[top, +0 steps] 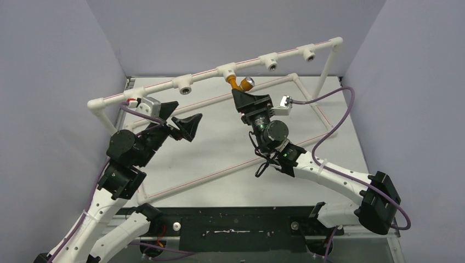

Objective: Install the water faucets

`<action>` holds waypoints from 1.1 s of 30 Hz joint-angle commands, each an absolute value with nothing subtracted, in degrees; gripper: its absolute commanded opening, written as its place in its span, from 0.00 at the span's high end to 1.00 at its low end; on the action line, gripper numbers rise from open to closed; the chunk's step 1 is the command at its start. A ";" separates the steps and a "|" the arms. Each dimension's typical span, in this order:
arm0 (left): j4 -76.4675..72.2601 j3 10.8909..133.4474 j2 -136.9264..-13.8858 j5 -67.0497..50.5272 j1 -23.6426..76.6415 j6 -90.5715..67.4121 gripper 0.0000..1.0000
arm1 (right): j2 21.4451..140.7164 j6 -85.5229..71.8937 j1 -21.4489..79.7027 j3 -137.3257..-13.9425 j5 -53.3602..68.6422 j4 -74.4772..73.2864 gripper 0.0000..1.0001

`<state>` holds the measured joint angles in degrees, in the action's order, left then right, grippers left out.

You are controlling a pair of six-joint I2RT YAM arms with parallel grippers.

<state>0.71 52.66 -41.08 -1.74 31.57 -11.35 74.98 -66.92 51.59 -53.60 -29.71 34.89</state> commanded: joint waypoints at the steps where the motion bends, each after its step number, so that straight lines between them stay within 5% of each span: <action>1: -0.70 54.72 -41.05 -1.31 31.82 -10.81 0.03 | 70.27 -63.51 52.50 -52.01 -29.56 33.08 0.31; 7: -0.66 54.73 -41.06 -1.60 31.82 -10.90 0.03 | 64.15 -58.26 50.33 -49.00 -28.19 27.65 0.14; 33: -0.70 54.78 -40.68 -1.85 31.82 -10.99 0.03 | 54.82 13.31 46.32 -56.39 -8.89 12.89 0.13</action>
